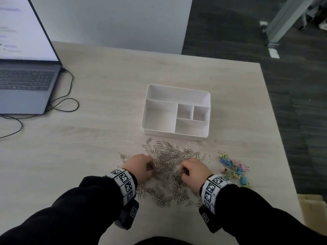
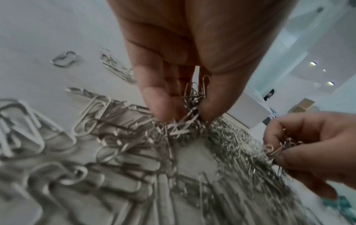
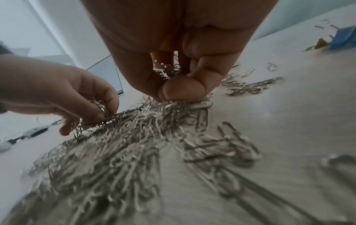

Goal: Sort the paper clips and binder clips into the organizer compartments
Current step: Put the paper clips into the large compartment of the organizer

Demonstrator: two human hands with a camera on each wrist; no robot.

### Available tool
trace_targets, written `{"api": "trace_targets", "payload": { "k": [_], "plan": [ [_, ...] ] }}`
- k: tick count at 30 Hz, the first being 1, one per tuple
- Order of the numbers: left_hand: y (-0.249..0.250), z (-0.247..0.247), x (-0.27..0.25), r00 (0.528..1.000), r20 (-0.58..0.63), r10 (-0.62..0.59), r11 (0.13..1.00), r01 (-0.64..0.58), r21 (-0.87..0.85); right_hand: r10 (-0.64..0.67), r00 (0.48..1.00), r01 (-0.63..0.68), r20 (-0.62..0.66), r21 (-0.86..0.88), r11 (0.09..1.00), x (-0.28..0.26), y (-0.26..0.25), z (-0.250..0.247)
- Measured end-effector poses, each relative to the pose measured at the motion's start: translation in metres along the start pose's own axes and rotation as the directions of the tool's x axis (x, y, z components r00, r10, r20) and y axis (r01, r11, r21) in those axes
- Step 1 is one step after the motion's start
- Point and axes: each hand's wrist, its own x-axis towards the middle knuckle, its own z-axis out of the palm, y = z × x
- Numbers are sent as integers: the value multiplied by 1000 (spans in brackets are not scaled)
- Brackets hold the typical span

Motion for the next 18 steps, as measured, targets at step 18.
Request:
{"api": "trace_targets", "payload": {
  "k": [18],
  "plan": [
    [19,-97,48,986,-136,-101,703,-26,-711,179,966,-45,-189,556,830,54,-72,-71]
  ]
}}
